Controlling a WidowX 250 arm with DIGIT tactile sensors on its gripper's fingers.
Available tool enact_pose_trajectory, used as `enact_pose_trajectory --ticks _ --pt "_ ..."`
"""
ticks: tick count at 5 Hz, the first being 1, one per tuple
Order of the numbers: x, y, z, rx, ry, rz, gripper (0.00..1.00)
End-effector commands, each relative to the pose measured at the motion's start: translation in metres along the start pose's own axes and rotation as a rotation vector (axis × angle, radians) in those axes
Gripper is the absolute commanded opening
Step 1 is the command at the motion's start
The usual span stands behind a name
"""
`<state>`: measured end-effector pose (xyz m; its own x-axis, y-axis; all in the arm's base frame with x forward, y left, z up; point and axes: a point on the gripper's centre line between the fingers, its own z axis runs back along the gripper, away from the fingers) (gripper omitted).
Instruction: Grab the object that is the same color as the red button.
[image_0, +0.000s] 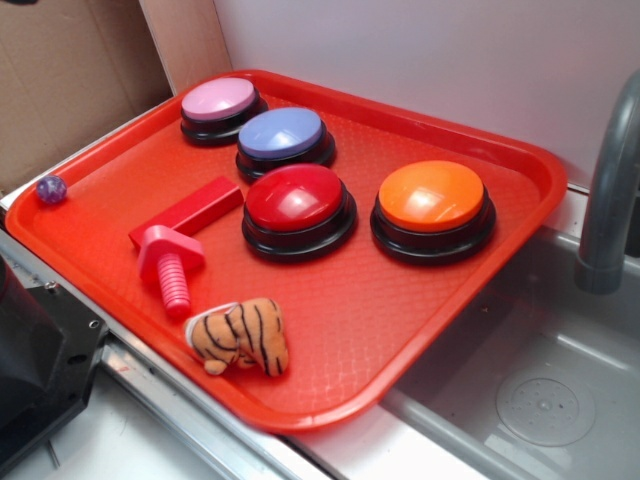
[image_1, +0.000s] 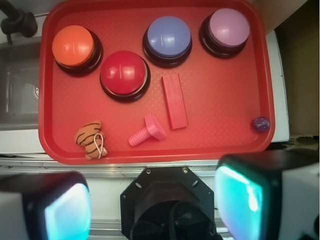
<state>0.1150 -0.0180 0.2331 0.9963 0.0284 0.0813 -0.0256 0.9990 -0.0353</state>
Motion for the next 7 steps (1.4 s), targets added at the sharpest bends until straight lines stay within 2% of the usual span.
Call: enact_pose_trajectory --ticks 1,4,5,6,7 --pt "0.019 0.007 -0.035 -0.007 -0.032 -0.101 1.0" --pt "0.046 0.028 -0.105 -0.009 -0.082 -0.173 1.0" --pt "0.05 0.038 -0.128 -0.023 -0.073 -0.191 1.0" --pt "0.054 0.045 -0.149 -0.006 -0.092 -0.185 1.0" --pt "0.06 0.047 -0.171 -0.007 -0.083 -0.196 1.0"
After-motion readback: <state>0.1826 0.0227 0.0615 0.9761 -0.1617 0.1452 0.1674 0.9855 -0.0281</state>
